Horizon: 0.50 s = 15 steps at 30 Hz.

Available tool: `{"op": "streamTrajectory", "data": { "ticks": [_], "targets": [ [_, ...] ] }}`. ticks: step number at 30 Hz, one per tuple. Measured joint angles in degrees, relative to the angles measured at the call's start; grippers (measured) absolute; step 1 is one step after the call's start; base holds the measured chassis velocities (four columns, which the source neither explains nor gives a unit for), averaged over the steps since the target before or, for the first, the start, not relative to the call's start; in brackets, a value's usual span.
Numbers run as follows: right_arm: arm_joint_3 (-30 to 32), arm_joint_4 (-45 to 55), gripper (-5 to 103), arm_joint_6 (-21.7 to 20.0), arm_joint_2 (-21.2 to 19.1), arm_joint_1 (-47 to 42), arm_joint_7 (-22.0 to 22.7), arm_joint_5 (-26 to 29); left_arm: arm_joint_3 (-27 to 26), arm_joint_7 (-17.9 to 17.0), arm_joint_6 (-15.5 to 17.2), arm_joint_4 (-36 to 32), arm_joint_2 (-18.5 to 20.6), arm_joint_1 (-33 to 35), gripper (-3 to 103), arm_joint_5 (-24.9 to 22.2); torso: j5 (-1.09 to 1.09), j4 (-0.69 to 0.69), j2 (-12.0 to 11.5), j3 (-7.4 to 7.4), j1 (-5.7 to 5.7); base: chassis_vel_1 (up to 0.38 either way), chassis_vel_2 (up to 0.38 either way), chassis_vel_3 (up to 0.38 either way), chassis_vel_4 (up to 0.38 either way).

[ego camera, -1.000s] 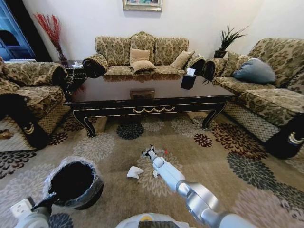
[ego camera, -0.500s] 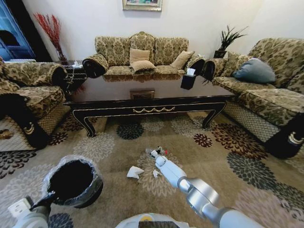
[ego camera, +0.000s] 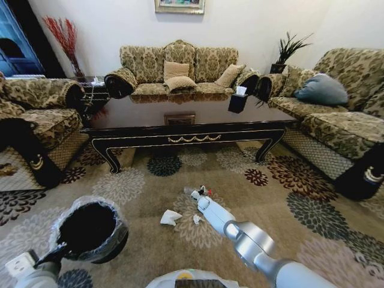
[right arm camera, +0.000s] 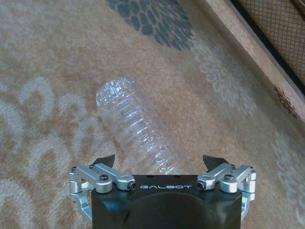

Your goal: Move to the front of the table and pick up the trash from the floor, then place it into the trash bin.

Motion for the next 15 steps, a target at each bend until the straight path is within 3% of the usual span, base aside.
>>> {"op": "streamTrajectory", "data": {
  "ticks": [13,15],
  "targets": [
    [1.3,-1.5,101,-3.0,1.4,0.6,0.2,-2.1,0.3,-0.1,0.0,0.5,0.1,-0.2,2,0.0,-0.01,0.0,0.0,0.0,0.0,0.0,0.0,0.0,0.0],
    [1.5,-1.6,97,-3.6,1.4,0.6,0.0,-2.5,0.3,-0.1,0.0,0.5,0.1,-0.3,2,0.0,-0.01,0.0,0.0,0.0,0.0,0.0,0.0,0.0,0.0]
  ]
}}
